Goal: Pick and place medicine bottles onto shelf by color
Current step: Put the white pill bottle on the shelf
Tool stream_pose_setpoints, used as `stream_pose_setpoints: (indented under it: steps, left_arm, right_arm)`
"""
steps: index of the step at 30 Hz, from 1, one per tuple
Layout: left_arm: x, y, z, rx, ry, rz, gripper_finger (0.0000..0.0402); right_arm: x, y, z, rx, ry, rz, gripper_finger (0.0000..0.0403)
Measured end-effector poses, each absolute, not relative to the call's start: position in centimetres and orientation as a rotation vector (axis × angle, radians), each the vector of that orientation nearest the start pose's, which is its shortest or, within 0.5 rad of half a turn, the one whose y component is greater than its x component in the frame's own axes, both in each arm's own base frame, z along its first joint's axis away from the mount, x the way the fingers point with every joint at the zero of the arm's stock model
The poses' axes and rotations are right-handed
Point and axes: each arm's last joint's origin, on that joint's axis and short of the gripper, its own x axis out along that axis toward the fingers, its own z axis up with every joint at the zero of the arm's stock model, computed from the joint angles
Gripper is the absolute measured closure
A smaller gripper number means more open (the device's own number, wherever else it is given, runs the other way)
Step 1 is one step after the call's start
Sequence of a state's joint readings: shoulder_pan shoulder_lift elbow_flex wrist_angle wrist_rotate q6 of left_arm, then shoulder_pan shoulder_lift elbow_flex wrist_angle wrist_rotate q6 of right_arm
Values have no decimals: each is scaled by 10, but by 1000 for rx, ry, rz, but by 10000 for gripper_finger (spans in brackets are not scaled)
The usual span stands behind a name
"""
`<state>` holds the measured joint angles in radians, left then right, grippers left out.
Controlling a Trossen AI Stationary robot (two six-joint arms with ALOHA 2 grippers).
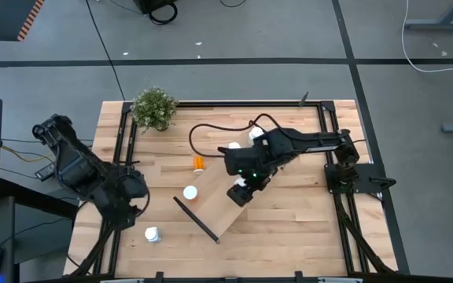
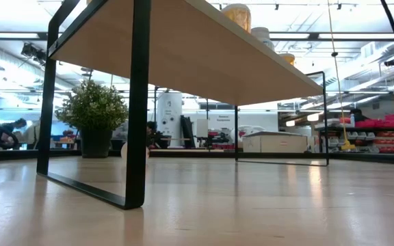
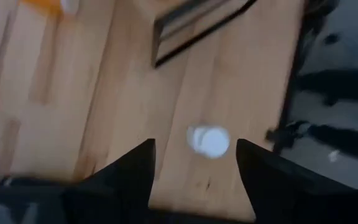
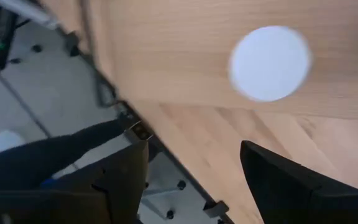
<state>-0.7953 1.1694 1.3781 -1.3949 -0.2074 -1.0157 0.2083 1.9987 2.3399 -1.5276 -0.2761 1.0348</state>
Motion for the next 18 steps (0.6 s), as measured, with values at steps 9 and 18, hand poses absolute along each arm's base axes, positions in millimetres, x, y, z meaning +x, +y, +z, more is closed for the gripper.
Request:
stream_pose_setpoints:
  steps: [9, 18]
  left_arm:
    - [128, -146, 334, -374, 1250, 156, 121]
    - [131, -157, 311, -580, 1231, 242, 100]
  right_arm:
    - [329, 122, 424, 738, 1165, -205, 142]
    - [273, 130, 464, 603, 940, -239, 150]
